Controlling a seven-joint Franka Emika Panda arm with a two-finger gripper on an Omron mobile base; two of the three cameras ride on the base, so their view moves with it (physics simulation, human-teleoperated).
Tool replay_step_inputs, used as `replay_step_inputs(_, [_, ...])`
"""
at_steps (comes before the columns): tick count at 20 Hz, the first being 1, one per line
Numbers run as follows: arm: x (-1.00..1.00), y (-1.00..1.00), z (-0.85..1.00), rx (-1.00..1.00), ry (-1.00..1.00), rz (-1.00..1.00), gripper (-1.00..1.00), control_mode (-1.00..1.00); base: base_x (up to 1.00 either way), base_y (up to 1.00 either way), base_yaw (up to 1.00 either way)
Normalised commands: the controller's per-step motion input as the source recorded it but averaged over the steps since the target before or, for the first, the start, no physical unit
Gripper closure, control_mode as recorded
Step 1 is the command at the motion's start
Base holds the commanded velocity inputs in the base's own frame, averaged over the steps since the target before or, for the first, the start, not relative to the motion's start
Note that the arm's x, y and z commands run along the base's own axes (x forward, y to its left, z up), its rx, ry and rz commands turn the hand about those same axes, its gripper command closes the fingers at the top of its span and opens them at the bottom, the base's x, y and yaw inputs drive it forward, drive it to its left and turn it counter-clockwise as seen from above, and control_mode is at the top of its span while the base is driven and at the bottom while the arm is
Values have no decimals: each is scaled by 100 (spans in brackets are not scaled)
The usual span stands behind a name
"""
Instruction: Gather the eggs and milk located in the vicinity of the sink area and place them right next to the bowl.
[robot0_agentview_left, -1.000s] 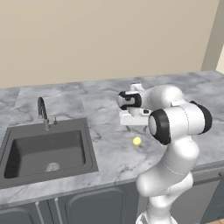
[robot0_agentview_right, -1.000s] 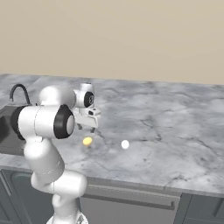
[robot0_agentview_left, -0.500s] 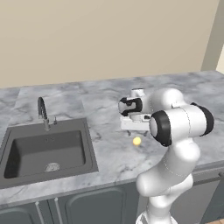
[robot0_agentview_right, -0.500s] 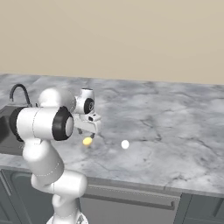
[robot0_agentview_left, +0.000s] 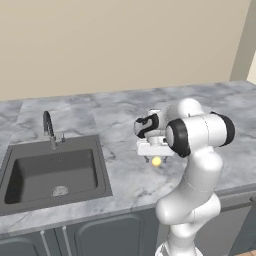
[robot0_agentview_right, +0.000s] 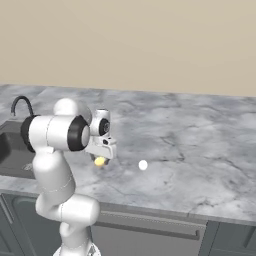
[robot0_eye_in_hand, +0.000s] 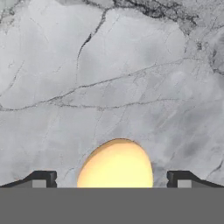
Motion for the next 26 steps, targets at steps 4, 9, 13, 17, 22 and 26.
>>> replay_step_inputs(4, [0,0,-13,0,3,0,-100,-100,0,0,0])
replay_step_inputs(9, [0,0,0,0,0,0,100,-100,0,0,0])
replay_step_inputs(13, [0,0,0,0,0,0,100,-100,0,0,0])
replay_step_inputs(17, [-39,-18,47,3,-3,-7,100,-100,0,0,0])
replay_step_inputs(22, [-89,-1,99,0,-15,0,100,-100,0,0,0])
replay_step_inputs(26, [-100,0,99,0,-17,0,100,-100,0,0,0])
